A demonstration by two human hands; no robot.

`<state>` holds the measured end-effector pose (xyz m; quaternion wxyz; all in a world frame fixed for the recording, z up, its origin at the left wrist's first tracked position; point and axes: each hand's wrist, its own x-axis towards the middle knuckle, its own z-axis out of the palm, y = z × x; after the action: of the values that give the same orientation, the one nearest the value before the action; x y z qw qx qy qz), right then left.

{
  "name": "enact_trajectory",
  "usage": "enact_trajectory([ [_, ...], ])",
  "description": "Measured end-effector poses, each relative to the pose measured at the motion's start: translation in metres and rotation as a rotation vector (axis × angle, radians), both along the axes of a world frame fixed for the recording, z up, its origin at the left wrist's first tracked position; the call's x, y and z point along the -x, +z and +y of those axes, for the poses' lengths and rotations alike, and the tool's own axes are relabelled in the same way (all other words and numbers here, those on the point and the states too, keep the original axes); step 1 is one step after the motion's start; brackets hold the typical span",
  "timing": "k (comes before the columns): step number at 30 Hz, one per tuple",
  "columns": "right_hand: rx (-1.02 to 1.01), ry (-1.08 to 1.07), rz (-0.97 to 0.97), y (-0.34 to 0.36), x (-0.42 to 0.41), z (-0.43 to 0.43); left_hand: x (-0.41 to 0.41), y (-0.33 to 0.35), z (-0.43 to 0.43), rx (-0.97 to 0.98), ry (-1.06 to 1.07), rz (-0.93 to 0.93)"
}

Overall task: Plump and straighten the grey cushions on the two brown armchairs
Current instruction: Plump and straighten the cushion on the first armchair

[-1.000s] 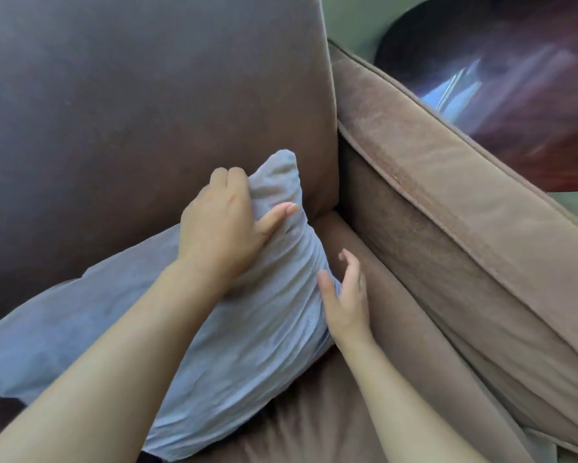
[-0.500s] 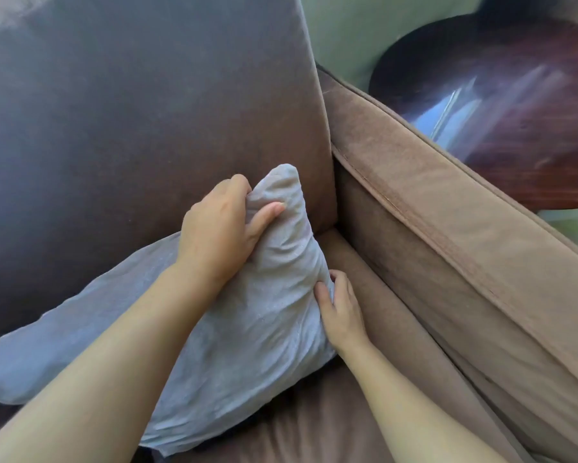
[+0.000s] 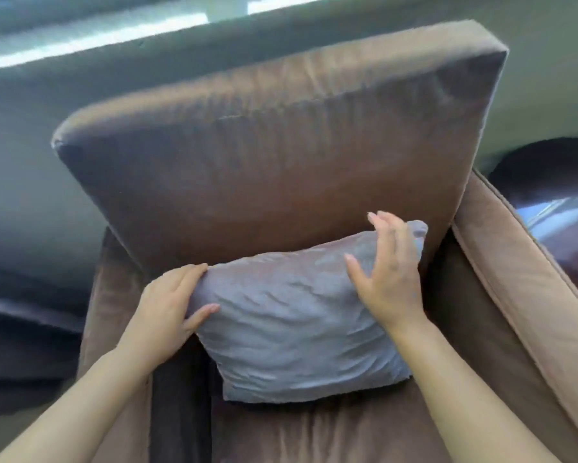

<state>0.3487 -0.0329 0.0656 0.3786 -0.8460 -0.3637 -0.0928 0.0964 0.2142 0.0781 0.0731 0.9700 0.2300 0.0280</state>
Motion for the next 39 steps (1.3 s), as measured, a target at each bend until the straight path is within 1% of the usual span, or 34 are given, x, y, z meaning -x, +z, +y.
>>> enact_trajectory([
  [2, 0.212, 0.244, -0.028, 0.015, 0.016, 0.030, 0.017, -0.002, 0.011, 0.046, 0.114, 0.043],
  [3, 0.353, 0.352, -0.032, 0.020, 0.024, 0.044, 0.020, -0.005, 0.014, 0.106, 0.171, 0.029],
  [4, 0.510, 0.430, -0.039, 0.022, 0.031, 0.055, 0.020, -0.008, 0.016, 0.204, 0.233, -0.030],
  [5, 0.671, 0.471, -0.052, 0.023, 0.034, 0.064, 0.016, -0.011, 0.019, 0.343, 0.321, -0.106],
  [7, 0.949, 0.484, -0.080, 0.024, 0.033, 0.069, 0.009, -0.008, 0.021, 0.599, 0.513, -0.233],
  [8, 1.034, 0.467, -0.091, 0.026, 0.031, 0.067, 0.007, -0.007, 0.023, 0.682, 0.584, -0.282],
  [10, 1.055, 0.421, -0.142, 0.026, 0.026, 0.058, 0.006, 0.000, 0.028, 0.763, 0.614, -0.333],
  [11, 1.033, 0.410, -0.163, 0.026, 0.025, 0.052, 0.006, 0.002, 0.029, 0.762, 0.586, -0.337],
  [13, 0.917, 0.399, -0.200, 0.026, 0.025, 0.041, 0.008, 0.011, 0.031, 0.732, 0.513, -0.354],
  [15, 0.851, 0.378, -0.201, 0.027, 0.027, 0.034, 0.010, 0.020, 0.027, 0.723, 0.483, -0.397],
  [17, 0.795, 0.379, -0.177, 0.028, 0.024, 0.029, 0.013, 0.022, 0.021, 0.740, 0.501, -0.428],
  [19, 0.734, 0.342, -0.117, 0.030, 0.016, 0.019, 0.017, 0.013, 0.016, 0.766, 0.533, -0.418],
  [22, 0.609, 0.130, -0.101, 0.033, -0.018, -0.009, 0.025, -0.004, 0.010, 0.858, 0.667, -0.520],
  [23, 0.546, 0.036, -0.050, 0.035, -0.030, -0.020, 0.027, -0.006, 0.008, 0.869, 0.720, -0.569],
  [24, 0.480, -0.053, 0.049, 0.037, -0.041, -0.032, 0.027, -0.008, 0.006, 0.883, 0.759, -0.617],
  [26, 0.365, -0.197, 0.347, 0.038, -0.061, -0.050, 0.023, -0.009, 0.001, 0.954, 0.786, -0.684],
  [28, 0.211, -0.236, 0.631, 0.033, -0.075, -0.057, 0.016, -0.010, -0.002, 1.058, 0.818, -0.732],
  [30, 0.004, -0.235, 0.802, 0.026, -0.083, -0.056, 0.011, -0.014, 0.001, 1.188, 0.898, -0.763],
  [32, -0.086, -0.226, 0.880, 0.018, -0.087, -0.053, 0.009, -0.017, 0.003, 1.266, 0.964, -0.758],
  [34, -0.122, -0.227, 0.929, 0.006, -0.091, -0.046, 0.006, -0.018, 0.002, 1.263, 0.962, -0.746],
  [36, -0.157, -0.267, 0.932, -0.004, -0.090, -0.042, 0.005, -0.018, -0.001, 1.246, 0.943, -0.772],
  [39, -0.272, -0.378, 0.903, -0.008, -0.082, -0.047, 0.007, -0.024, -0.006, 1.227, 0.926, -0.874],
])
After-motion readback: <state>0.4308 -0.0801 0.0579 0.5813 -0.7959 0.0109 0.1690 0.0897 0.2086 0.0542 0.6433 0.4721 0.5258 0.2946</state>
